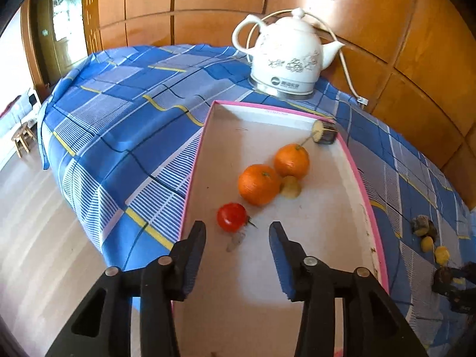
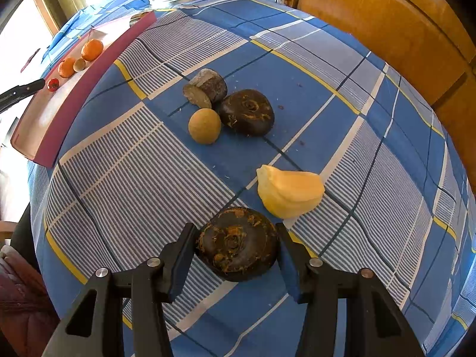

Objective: Organize fruits
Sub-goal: 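Carry the round dark brown chunk into the tray and open the right tool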

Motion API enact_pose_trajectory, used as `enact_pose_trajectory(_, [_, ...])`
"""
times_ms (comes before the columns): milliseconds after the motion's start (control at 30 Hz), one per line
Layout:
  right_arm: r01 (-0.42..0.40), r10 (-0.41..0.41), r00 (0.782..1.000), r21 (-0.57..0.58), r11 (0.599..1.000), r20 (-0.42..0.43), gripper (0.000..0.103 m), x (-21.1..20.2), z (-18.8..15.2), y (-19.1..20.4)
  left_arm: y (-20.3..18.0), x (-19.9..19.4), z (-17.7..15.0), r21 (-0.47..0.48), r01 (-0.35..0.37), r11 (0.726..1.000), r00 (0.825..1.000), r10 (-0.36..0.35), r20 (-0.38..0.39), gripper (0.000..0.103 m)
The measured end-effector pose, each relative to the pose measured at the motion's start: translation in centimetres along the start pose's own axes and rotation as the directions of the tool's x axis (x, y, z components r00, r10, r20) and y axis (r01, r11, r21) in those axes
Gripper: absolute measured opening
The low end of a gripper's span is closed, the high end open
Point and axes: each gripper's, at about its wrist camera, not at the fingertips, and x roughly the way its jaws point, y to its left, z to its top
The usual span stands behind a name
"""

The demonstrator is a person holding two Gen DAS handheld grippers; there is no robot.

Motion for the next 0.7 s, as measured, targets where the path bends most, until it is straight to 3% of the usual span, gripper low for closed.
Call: enact_pose_trajectory(700, [0.018,-0.017,1.000,-0.014,1.000,0.010,0.053,-0.4,-0.1,0.8,-5.0,-2.9,-2.1,0.131,0.068,0.989,0.997,-0.074,0.036,0.048])
